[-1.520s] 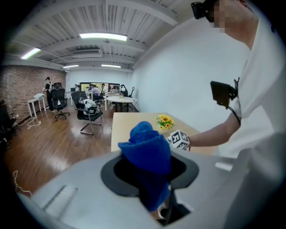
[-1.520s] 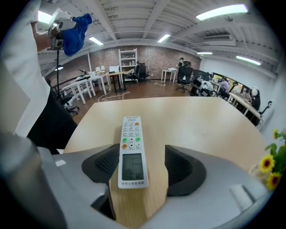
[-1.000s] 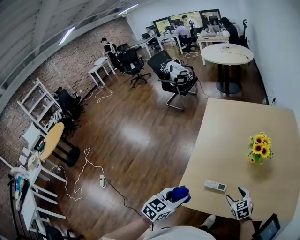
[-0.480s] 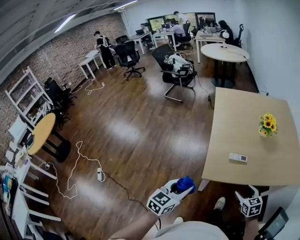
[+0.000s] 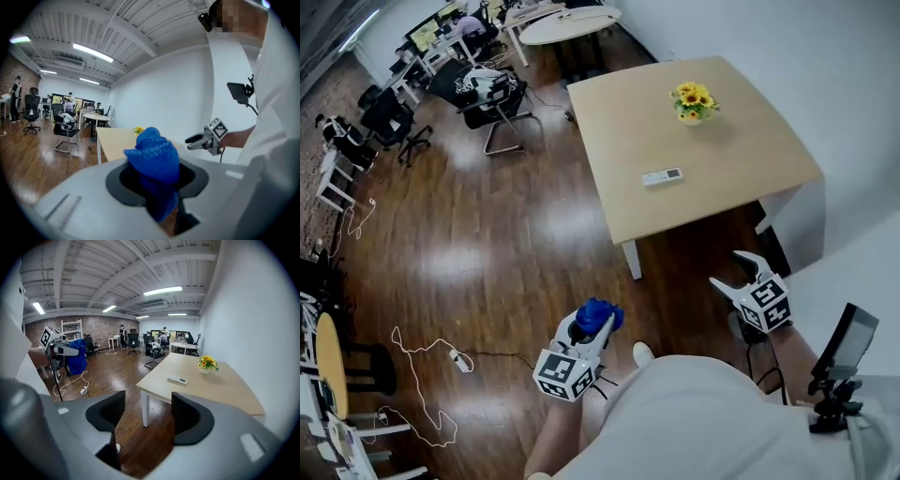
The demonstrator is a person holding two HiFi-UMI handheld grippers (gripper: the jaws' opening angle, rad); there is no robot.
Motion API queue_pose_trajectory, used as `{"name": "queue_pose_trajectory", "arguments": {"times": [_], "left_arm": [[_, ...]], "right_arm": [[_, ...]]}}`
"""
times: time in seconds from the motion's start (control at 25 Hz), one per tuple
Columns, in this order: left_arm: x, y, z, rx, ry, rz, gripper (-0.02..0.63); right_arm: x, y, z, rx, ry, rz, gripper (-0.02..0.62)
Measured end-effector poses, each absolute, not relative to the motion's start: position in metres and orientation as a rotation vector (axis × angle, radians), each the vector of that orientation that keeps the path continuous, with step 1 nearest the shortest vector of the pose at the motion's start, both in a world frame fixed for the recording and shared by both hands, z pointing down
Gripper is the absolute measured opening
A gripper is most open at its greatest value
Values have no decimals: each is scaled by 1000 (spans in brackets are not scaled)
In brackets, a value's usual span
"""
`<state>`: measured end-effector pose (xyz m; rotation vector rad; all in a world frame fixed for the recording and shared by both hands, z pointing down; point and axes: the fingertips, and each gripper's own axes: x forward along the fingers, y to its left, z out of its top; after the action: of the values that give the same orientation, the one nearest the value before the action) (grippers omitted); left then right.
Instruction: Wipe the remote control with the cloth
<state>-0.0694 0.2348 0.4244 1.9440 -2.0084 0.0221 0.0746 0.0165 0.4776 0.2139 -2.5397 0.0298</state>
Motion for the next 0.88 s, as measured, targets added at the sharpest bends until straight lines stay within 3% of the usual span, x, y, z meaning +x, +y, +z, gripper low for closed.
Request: {"name": "queue_pose_trajectory", "arguments": {"times": [0.28, 0.52, 0.88], "left_arm": [[-26, 203, 439, 2000, -1991, 39, 146], [71, 208, 405, 2058, -1887, 85, 146], [116, 223, 431, 2054, -1839, 169, 146]], "right_arm": [[112, 17, 494, 261, -2613, 27, 310], [199, 48, 461, 283, -2586, 38, 310], [230, 62, 475, 271, -2566, -20, 308]]}}
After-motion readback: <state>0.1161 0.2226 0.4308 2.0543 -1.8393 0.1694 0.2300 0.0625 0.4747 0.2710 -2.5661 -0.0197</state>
